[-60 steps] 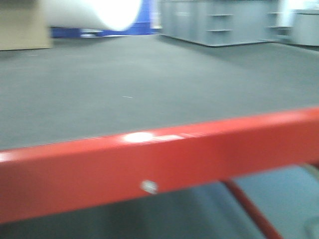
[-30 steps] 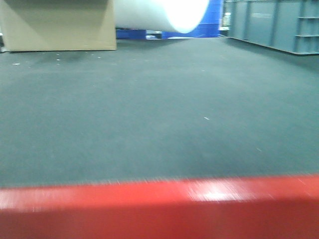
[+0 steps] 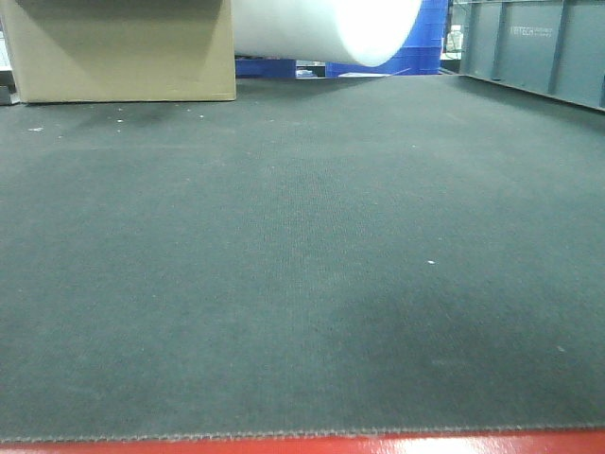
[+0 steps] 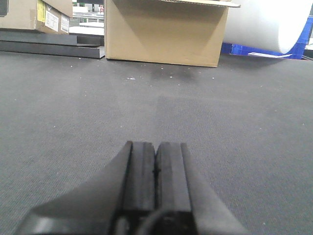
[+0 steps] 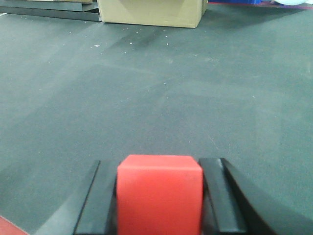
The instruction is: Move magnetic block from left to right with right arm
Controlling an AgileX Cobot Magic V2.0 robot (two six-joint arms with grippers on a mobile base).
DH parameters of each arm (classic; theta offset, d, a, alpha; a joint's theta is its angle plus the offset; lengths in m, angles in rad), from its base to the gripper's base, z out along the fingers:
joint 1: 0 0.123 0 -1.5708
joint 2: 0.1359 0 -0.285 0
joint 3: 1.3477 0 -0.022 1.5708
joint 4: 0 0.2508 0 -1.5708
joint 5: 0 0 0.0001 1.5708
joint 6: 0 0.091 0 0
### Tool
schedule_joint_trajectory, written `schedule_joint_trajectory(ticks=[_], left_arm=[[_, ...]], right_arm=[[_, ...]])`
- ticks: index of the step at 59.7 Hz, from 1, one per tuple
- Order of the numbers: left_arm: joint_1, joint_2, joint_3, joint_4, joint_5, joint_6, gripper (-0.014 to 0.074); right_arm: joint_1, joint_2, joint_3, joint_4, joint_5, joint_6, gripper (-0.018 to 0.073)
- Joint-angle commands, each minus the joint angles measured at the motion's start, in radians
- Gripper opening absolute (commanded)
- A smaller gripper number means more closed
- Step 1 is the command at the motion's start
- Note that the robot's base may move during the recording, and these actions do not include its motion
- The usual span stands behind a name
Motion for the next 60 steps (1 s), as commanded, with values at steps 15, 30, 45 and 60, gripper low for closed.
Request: schedule_joint_trajectory(ticks=[15, 30, 45, 60], left_arm=[[0.001, -0.014, 0.009, 0.000, -0.090, -0.007, -0.0116], [0.001, -0.014, 0.009, 0.000, -0.090, -0.007, -0.0116], [0.001, -0.014, 0.009, 0.000, -0.090, -0.007, -0.0116], [0.001, -0.014, 0.009, 0.000, -0.090, -0.007, -0.0116]], right_arm=[[0.000, 0.005, -0.027, -0.016, -0.089, -0.010, 0.0132], [0.000, 0.005, -0.027, -0.016, -0.089, -0.010, 0.0132], [0.000, 0.005, -0.027, -0.016, -0.090, -0.010, 0.0132], [0.000, 0.005, -0.027, -0.011, -0.098, -0.009, 0.0132]])
